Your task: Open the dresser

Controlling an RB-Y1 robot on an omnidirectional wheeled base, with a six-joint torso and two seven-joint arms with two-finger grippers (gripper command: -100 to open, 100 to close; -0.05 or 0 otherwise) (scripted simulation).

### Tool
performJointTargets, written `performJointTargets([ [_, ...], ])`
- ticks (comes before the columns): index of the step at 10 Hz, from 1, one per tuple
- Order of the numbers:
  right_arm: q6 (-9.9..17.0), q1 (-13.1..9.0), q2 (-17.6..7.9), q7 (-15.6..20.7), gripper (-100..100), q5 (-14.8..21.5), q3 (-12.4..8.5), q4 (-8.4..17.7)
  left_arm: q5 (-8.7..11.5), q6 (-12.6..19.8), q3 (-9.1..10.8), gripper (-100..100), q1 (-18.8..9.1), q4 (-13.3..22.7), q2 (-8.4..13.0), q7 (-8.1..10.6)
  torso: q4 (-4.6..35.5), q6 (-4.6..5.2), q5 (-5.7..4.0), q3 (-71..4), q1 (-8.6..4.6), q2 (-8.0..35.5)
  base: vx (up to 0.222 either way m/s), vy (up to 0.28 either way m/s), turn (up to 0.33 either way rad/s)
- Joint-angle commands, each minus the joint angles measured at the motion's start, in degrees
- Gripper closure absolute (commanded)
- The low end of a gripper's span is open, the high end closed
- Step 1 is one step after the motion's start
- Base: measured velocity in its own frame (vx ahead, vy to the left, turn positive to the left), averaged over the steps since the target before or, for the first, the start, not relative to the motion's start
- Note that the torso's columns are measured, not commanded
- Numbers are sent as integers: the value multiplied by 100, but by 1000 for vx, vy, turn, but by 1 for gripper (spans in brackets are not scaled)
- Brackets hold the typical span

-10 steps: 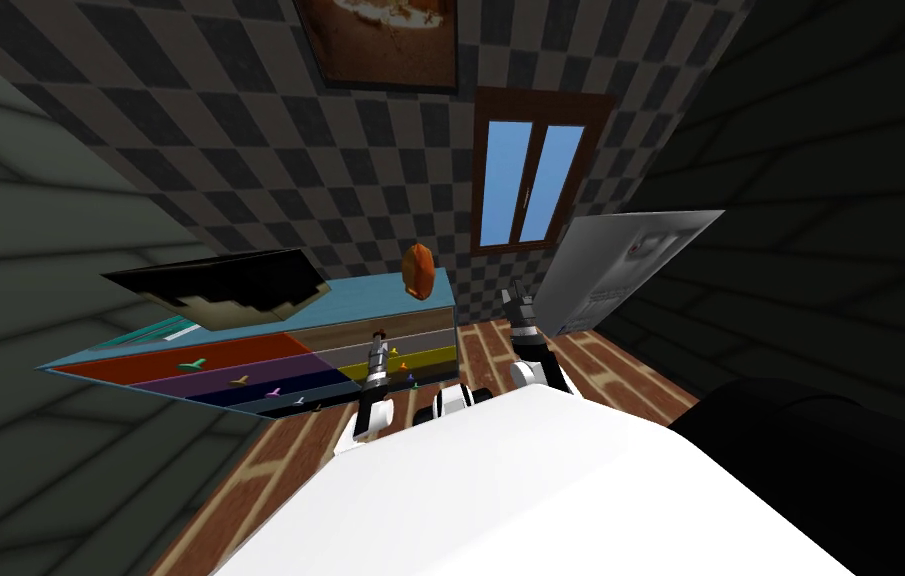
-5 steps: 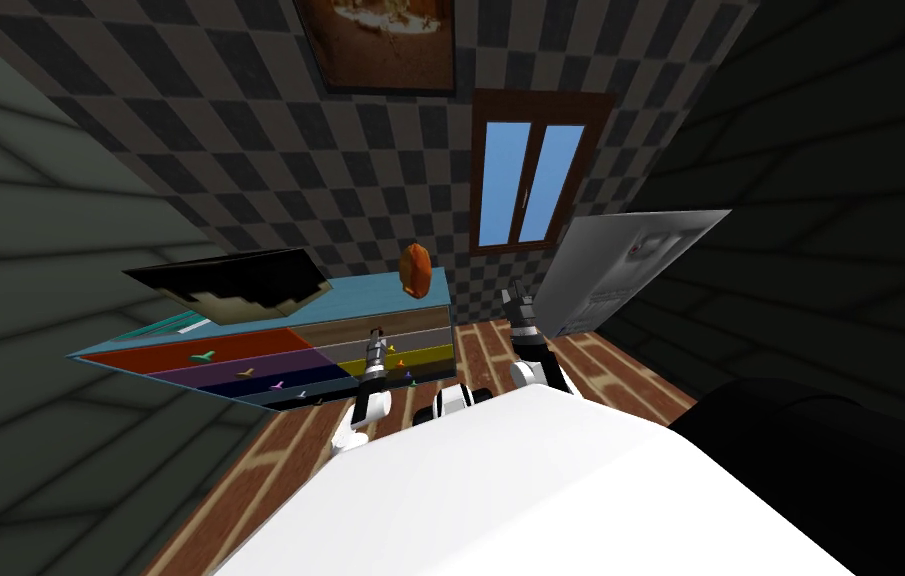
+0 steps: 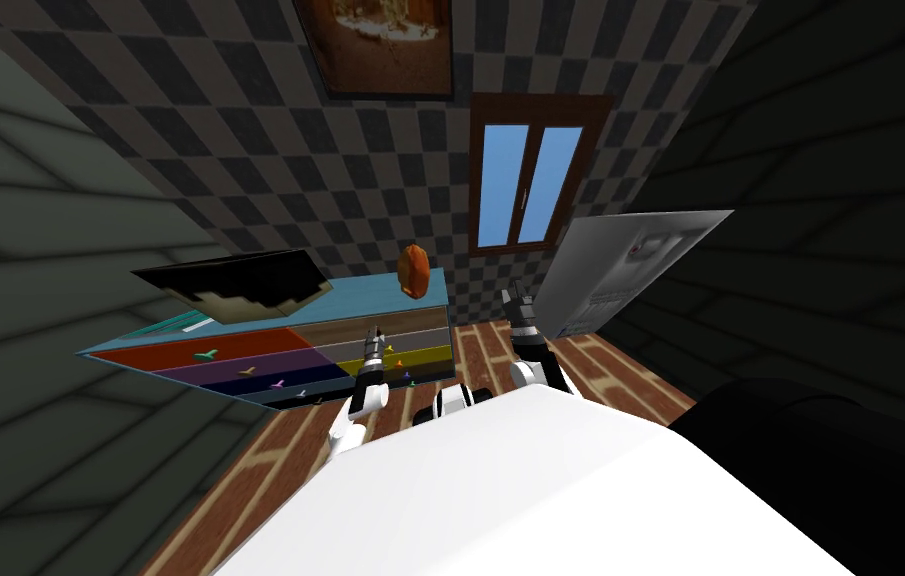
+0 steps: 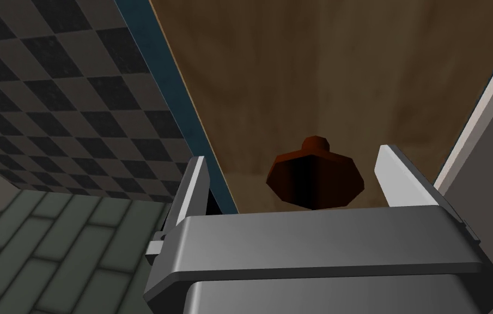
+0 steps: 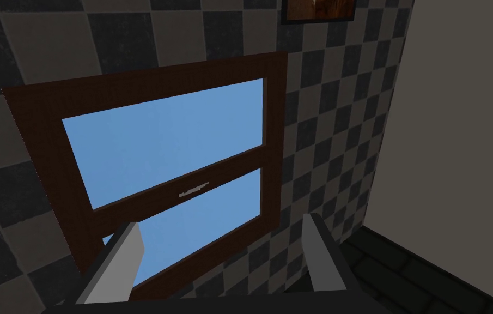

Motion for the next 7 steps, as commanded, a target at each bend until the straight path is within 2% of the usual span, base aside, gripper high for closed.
performJointTargets([
  [1, 0, 0, 0, 0, 0, 0, 0, 0, -13, -138, -27, 100, 72, 80, -32, 0, 4, -1, 0, 11, -1, 20, -25, 4, -3],
  [2, 0, -1, 0, 0, 0, 0, 0, 0, -22, -216, -43, 100, 121, 107, -52, -3, 16, -1, -3, 27, -4, 47, -46, 15, 2],
  [4, 0, -1, 0, 0, 0, 0, 0, 0, -5, -34, -43, 100, 81, -39, 5, 20, 18, 0, -7, 24, -12, 38, -65, -8, 17],
  [7, 1, -4, 0, 0, 0, 0, 0, 1, 14, 109, -52, 100, 40, -176, 75, 59, 35, 1, -15, 42, -18, 71, -208, 1, 27],
])
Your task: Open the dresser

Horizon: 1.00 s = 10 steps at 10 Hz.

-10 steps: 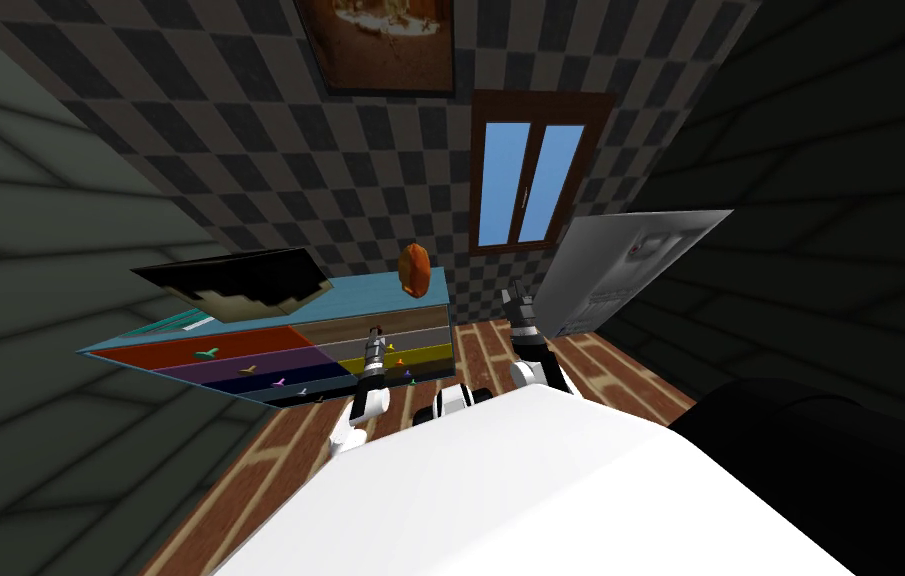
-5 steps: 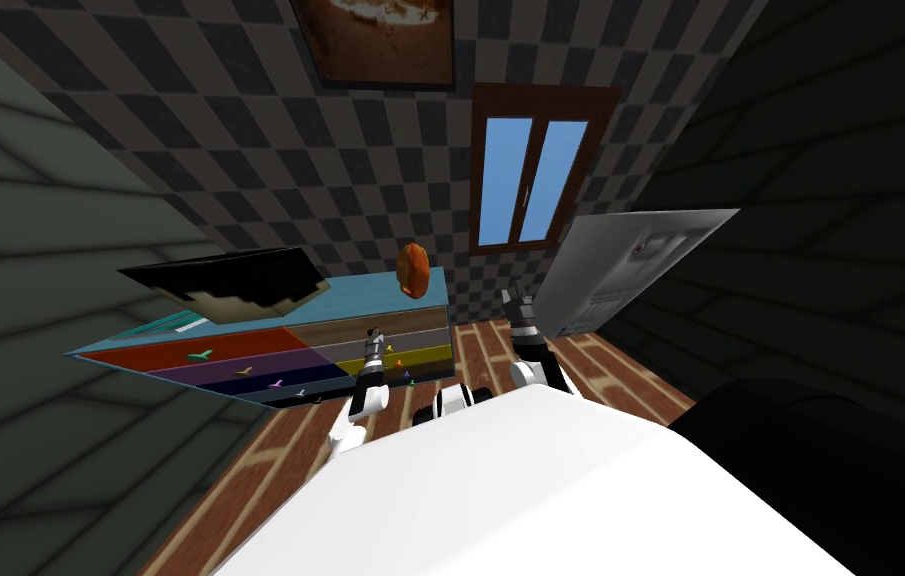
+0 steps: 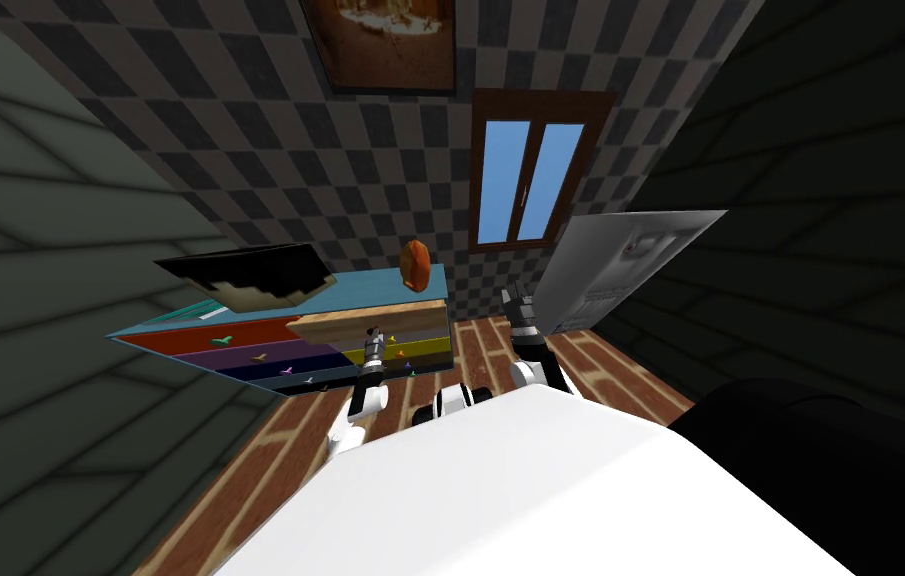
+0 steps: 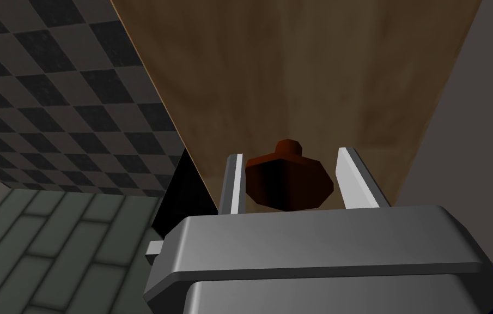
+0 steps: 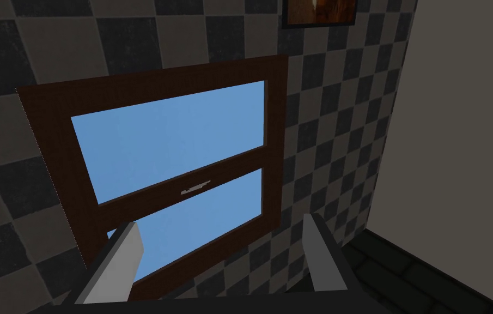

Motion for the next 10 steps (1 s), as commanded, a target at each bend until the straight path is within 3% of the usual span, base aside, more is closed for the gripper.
performJointTargets([
  [1, 0, 0, 0, 0, 0, 0, 0, 0, 4, 91, -13, 100, 16, -77, 18, 10, 11, -4, -10, -6, -4, -5, -97, 6, 1],
  [5, 0, 2, 0, 0, 0, 0, 0, 0, -86, -228, 32, 100, -699, 809, 139, 197, -7, -2, -1, -14, -5, -25, -112, -7, 28],
  [10, 0, 2, 0, 0, 0, 0, 0, 0, -145, -465, 67, 100, -1262, 1669, 221, 321, -1, 0, -4, -13, -8, -20, -83, -10, 21],
])
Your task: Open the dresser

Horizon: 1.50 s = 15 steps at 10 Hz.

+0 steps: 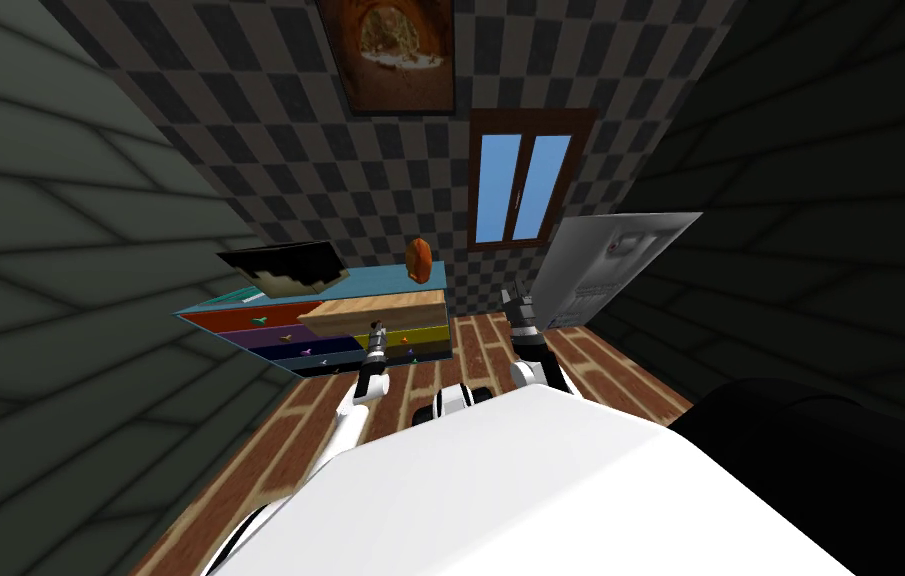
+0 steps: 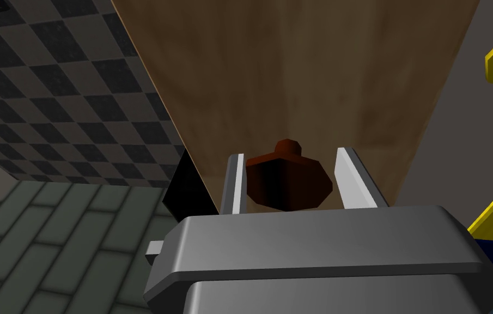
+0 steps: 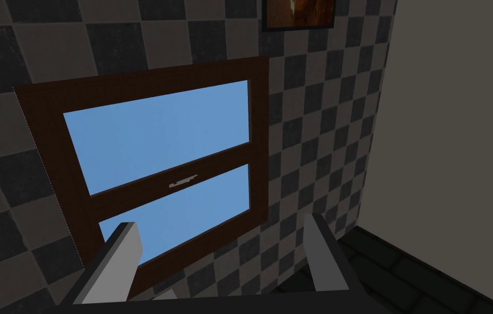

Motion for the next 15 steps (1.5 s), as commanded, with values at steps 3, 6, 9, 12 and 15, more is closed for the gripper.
performJointTargets([
  [3, 0, 0, 0, 0, 0, 0, 0, 0, -42, -242, 31, 100, -486, 702, 83, 109, 0, -2, -1, -2, 4, -3, -59, -3, 13],
  [6, 0, 0, 0, 0, 0, 0, 0, 0, -102, -479, 66, 100, -925, 1211, 165, 233, 4, 1, -2, 5, -1, 4, -93, -3, 25],
  [9, 0, 0, 0, 0, 0, 0, 0, 0, -131, -598, 83, 100, -1267, 1665, 206, 295, 19, -5, -9, 13, -7, 19, -88, -8, 19],
  [12, 0, 1, 0, 0, 0, 0, 0, 0, -161, -717, 101, 100, -1527, 2138, 247, 358, 21, -15, -12, 10, -1, 16, -49, -8, 10],
  [15, 0, -2, 0, 0, 0, 0, 1, 0, -216, -696, 343, 100, -1394, 2217, 276, 367, 1, 9, 4, 11, 5, 18, -87, 16, -166],
])
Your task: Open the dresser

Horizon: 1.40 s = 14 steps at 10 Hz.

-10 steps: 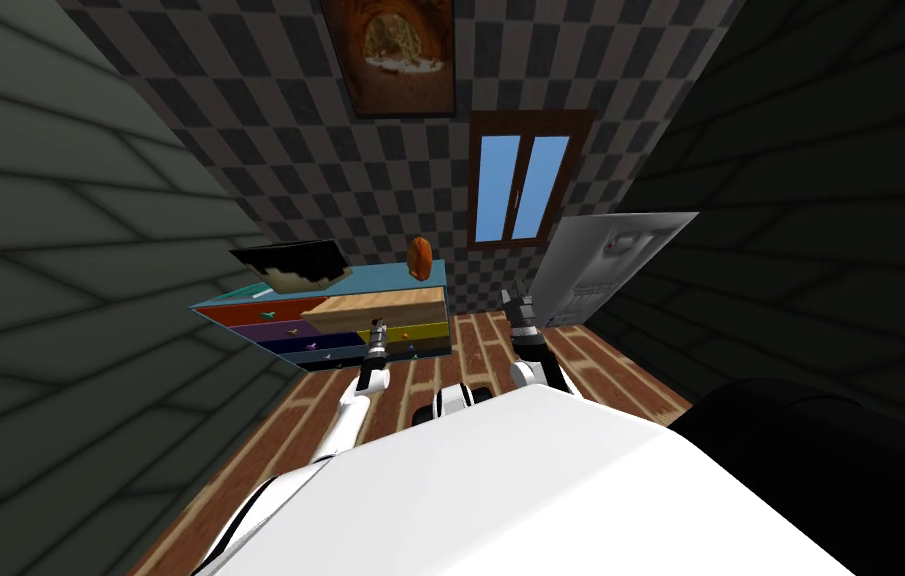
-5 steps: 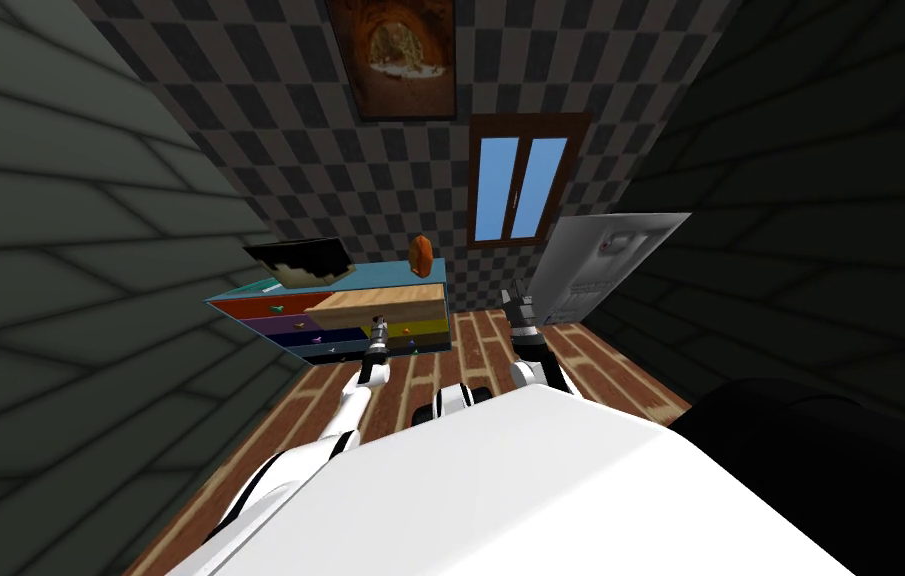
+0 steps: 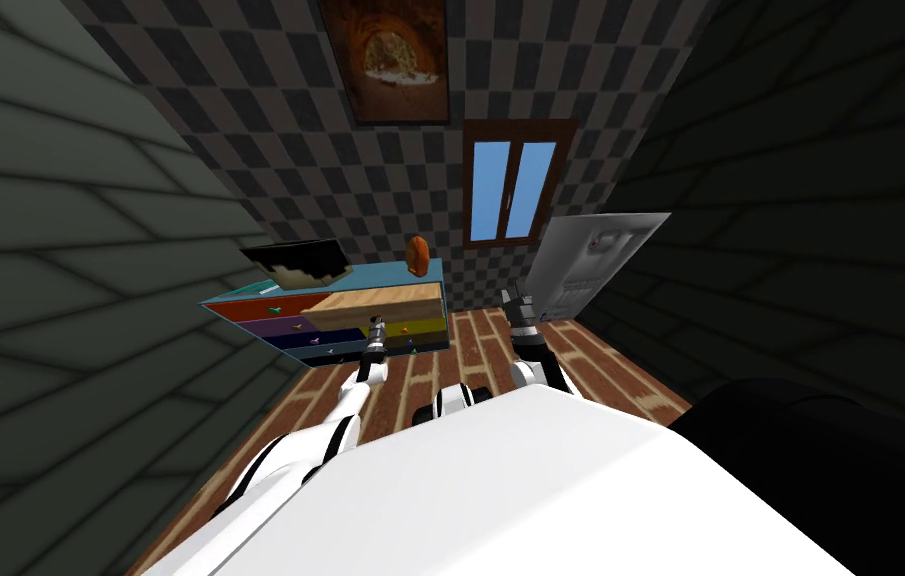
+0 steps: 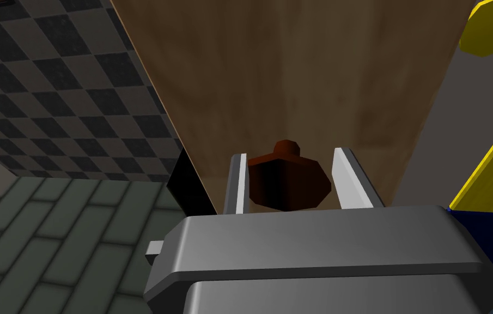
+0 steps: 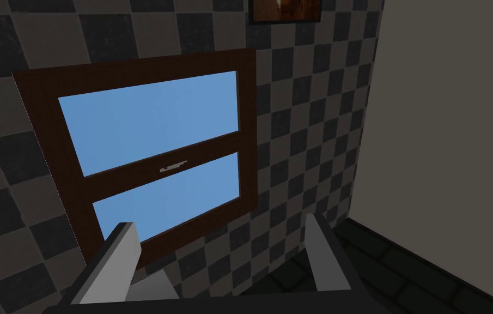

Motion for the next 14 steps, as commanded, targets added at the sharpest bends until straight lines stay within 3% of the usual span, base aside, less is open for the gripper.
performJointTargets([
  [1, 0, 1, 0, 0, 0, 0, -1, 0, -29, 144, 120, 100, 192, -364, -10, -32, 10, -17, -4, 4, 3, 5, -77, 11, 14],
  [2, 0, 2, 0, 0, 0, 0, -1, 0, -55, 185, 252, 100, 261, -464, 10, -41, 20, -30, -16, -2, -2, -8, -76, 5, -123],
  [4, 0, 2, 0, 0, 0, 0, -1, 0, -55, 185, 252, 100, 261, -464, 10, -41, 2, -15, -6, -8, -1, -19, -33, 12, -21],
  [5, 0, 3, 0, 0, 0, 0, -1, 0, -109, 266, 516, 100, 400, -664, 49, -58, -22, -13, 8, -27, 10, -49, -100, 20, -263],
  [6, 0, 1, 0, 0, 0, 0, 0, 0, -135, 307, 648, 100, 469, -764, 68, -66, -25, -6, 15, -21, 18, -35, -192, 19, -324],
  [8, 0, 2, 0, 0, 0, 0, -1, 0, -135, 307, 648, 100, 469, -764, 68, -66, -24, -15, 14, -21, 20, -42, -91, 13, -28],
  [9, 0, 3, 0, 0, 0, 0, -1, 0, -189, 389, 912, 100, 608, -963, 107, -83, -35, -13, 14, -43, 18, -76, -94, 9, -311],
  [11, 0, 1, 0, 0, 0, 0, -1, 0, -242, 470, 1176, 100, 747, -1163, 145, -100, -25, -11, 13, -19, 13, -33, -168, 17, -252],
  [12, 0, 1, 0, 0, 0, 0, -1, 0, -242, 470, 1176, 100, 747, -992, 145, -100, -21, -13, 14, -13, 22, -26, -122, 17, -46],
  [13, 0, 2, 0, 0, 0, 0, -1, 0, -242, 470, 1176, 100, 747, -1163, 145, -100, -27, -15, 15, -24, 18, -47, -45, -6, 26],
  [14, 0, 3, 0, 0, 0, 0, -1, 0, -240, 452, 1170, 100, 735, -1080, 145, -101, -34, -11, 11, -43, 10, -75, -14, -4, 7],
])
